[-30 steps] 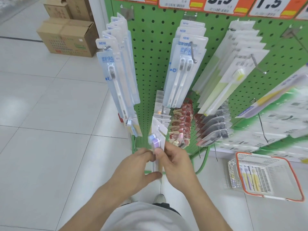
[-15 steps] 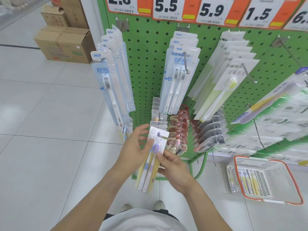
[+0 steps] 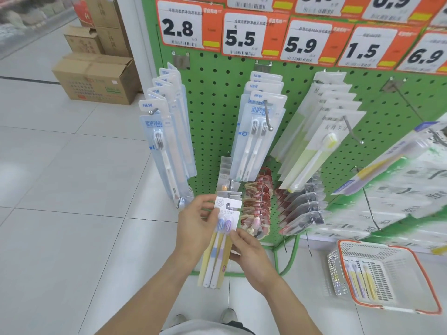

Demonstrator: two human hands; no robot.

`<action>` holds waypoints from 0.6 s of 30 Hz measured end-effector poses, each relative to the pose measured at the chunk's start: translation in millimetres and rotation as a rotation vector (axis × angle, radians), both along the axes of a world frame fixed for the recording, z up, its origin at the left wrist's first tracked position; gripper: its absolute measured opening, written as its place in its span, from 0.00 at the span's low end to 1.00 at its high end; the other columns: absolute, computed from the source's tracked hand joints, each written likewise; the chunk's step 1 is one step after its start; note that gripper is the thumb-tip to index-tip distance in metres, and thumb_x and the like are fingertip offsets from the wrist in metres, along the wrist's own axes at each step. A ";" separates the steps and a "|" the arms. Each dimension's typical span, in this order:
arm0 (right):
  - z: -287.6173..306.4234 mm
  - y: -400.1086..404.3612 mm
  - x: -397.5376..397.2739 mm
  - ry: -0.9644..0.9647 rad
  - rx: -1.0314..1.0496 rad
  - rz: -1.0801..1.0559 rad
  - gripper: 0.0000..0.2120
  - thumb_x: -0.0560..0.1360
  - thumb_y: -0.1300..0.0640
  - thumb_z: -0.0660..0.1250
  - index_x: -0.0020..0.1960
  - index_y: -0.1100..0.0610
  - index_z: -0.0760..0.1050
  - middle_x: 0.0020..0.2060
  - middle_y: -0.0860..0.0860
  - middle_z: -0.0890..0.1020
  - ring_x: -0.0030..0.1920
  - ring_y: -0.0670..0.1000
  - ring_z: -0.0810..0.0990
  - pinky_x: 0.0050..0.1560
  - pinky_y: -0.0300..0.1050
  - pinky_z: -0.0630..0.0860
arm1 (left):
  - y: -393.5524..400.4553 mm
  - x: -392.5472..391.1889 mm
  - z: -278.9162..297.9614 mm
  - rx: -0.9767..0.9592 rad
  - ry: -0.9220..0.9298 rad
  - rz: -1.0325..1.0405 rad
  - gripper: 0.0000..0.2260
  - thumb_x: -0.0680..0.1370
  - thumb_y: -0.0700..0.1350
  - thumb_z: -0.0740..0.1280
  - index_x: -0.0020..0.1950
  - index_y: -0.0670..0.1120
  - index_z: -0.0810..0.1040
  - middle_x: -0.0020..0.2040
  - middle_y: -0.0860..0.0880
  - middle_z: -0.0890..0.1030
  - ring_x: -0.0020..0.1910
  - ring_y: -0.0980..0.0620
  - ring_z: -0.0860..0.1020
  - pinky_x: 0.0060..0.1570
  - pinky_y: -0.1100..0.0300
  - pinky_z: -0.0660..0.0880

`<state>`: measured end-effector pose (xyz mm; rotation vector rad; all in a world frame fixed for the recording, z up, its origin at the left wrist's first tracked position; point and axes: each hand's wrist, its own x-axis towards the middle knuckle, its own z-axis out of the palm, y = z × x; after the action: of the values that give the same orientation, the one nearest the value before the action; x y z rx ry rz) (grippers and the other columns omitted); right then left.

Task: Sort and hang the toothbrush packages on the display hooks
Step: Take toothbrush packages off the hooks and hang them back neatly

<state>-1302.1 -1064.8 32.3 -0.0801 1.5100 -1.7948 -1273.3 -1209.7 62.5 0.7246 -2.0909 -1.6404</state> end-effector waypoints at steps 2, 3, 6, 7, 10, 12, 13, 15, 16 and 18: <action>-0.1 -0.1 -0.9 0.048 0.059 0.007 0.11 0.85 0.56 0.60 0.51 0.57 0.80 0.49 0.52 0.87 0.50 0.50 0.85 0.58 0.47 0.80 | 1.3 0.4 -1.7 -0.013 -0.007 -0.003 0.15 0.77 0.33 0.70 0.53 0.54 0.80 0.42 0.56 0.85 0.39 0.59 0.81 0.40 0.70 0.75; -0.8 -0.7 -1.7 0.097 0.108 0.018 0.09 0.84 0.55 0.61 0.52 0.57 0.80 0.49 0.50 0.87 0.50 0.48 0.85 0.56 0.44 0.79 | 1.7 0.0 -2.6 -0.015 -0.006 -0.004 0.15 0.77 0.33 0.70 0.53 0.54 0.80 0.42 0.56 0.84 0.39 0.59 0.81 0.41 0.70 0.76; -0.9 -0.6 -6.0 0.348 0.318 0.072 0.05 0.82 0.52 0.66 0.54 0.50 0.79 0.43 0.39 0.85 0.46 0.39 0.82 0.50 0.35 0.74 | 2.2 -0.5 -3.2 -0.040 -0.014 -0.013 0.16 0.78 0.34 0.69 0.53 0.57 0.78 0.42 0.57 0.84 0.40 0.59 0.81 0.43 0.68 0.77; -1.6 0.8 -8.3 0.443 0.395 0.089 0.04 0.82 0.51 0.66 0.55 0.48 0.78 0.44 0.39 0.84 0.47 0.38 0.81 0.49 0.34 0.73 | 2.3 -0.4 -4.5 -0.059 -0.016 -0.019 0.17 0.78 0.35 0.69 0.52 0.58 0.77 0.42 0.57 0.84 0.40 0.59 0.82 0.43 0.68 0.77; 3.7 6.1 -16.1 0.827 0.673 0.005 0.09 0.79 0.54 0.68 0.59 0.50 0.78 0.50 0.40 0.79 0.51 0.41 0.78 0.51 0.38 0.74 | 1.3 -2.1 -4.9 -0.078 -0.029 -0.047 0.18 0.78 0.35 0.69 0.51 0.60 0.77 0.42 0.58 0.84 0.42 0.60 0.82 0.44 0.69 0.77; 17.2 7.2 -23.5 0.992 0.689 -0.147 0.11 0.78 0.60 0.68 0.59 0.51 0.79 0.50 0.42 0.77 0.46 0.41 0.77 0.48 0.40 0.76 | -2.0 -4.5 -3.6 -0.091 -0.052 -0.073 0.18 0.79 0.35 0.69 0.50 0.62 0.76 0.43 0.58 0.84 0.42 0.61 0.81 0.45 0.69 0.77; 24.7 7.0 -28.4 1.053 0.662 -0.204 0.12 0.78 0.62 0.68 0.58 0.51 0.79 0.49 0.43 0.77 0.45 0.41 0.78 0.46 0.40 0.77 | -4.5 -6.2 -3.6 -0.105 -0.064 -0.082 0.18 0.79 0.36 0.69 0.49 0.61 0.76 0.43 0.58 0.84 0.43 0.62 0.81 0.47 0.66 0.78; 35.9 4.8 -39.9 1.158 0.612 -0.266 0.12 0.77 0.65 0.67 0.57 0.53 0.81 0.48 0.43 0.78 0.43 0.41 0.79 0.44 0.37 0.76 | -9.2 -9.4 -4.2 -0.144 -0.098 -0.101 0.15 0.79 0.37 0.69 0.50 0.59 0.76 0.43 0.57 0.84 0.44 0.61 0.82 0.50 0.60 0.80; 39.0 2.4 -45.4 1.185 0.600 -0.263 0.13 0.77 0.65 0.68 0.58 0.53 0.82 0.48 0.43 0.78 0.42 0.42 0.79 0.45 0.35 0.75 | -10.5 -10.6 -3.8 -0.169 -0.118 -0.113 0.13 0.79 0.37 0.69 0.51 0.57 0.77 0.44 0.56 0.84 0.44 0.60 0.82 0.50 0.58 0.80; 39.3 -5.1 -54.3 1.184 0.596 -0.216 0.13 0.78 0.64 0.68 0.61 0.53 0.82 0.51 0.44 0.80 0.42 0.41 0.80 0.48 0.33 0.74 | -11.9 -12.6 -2.3 -0.220 -0.150 -0.137 0.10 0.79 0.39 0.68 0.55 0.53 0.77 0.43 0.56 0.83 0.43 0.59 0.82 0.49 0.56 0.80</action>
<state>-1356.4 -1069.9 71.6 -0.8153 2.9058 -1.3608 -1285.9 -1221.6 60.3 0.6619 -2.4287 -1.4291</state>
